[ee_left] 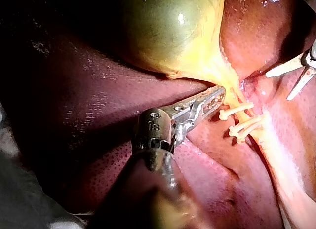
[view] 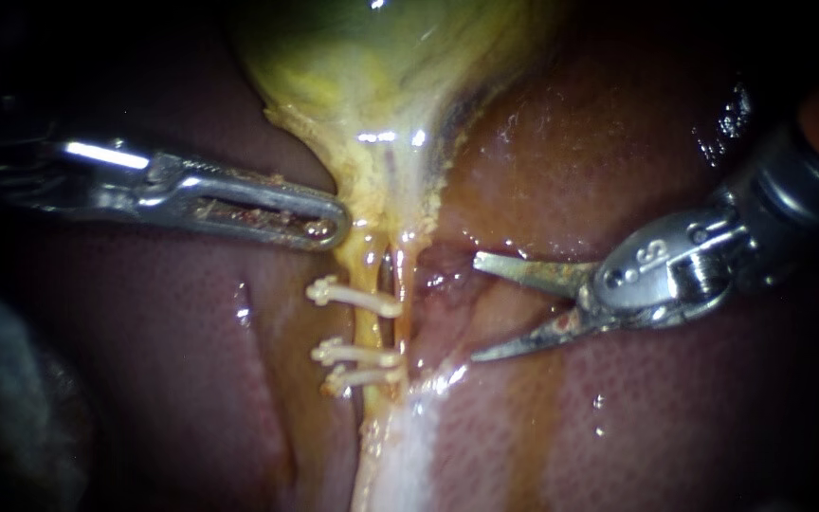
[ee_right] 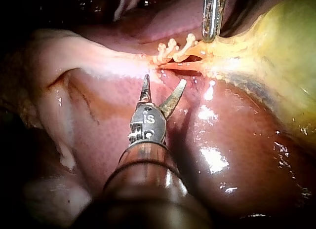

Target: Go to the cutting position left tube

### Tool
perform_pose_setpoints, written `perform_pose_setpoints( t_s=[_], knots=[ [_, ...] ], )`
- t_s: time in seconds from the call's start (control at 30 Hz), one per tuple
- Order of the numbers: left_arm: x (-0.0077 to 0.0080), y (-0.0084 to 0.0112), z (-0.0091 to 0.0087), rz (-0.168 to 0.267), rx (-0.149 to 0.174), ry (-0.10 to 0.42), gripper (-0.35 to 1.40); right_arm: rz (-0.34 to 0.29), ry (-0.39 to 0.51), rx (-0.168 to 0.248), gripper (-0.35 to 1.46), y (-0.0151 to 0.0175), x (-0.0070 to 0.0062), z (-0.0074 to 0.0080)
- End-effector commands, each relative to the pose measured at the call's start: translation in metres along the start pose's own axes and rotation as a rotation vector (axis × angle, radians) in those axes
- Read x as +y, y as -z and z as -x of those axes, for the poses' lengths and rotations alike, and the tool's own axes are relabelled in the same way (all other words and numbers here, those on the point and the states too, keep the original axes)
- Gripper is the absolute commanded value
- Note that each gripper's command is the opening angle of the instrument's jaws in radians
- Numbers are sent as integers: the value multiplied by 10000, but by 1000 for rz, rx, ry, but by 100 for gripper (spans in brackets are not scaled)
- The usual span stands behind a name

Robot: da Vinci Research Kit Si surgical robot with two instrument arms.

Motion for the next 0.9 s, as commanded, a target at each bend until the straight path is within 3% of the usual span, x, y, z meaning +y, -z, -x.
perform_pose_setpoints(
  t_s=[0.03,0.2,0.43,0.67,0.9],
  knots=[
    [0,2,0,1,-1,0,-35,0,1,1,143,0,0,0],
    [6,23,-6,15,-9,4,-35,0,1,1,143,0,0,0],
    [26,61,-16,2,6,17,-35,-1,0,1,145,0,0,-1],
    [29,57,-16,-1,9,18,-35,-70,-22,45,145,-8,-5,-11],
    [30,57,-16,-2,9,18,-35,-157,-94,82,145,-42,-24,-23]
  ],
)
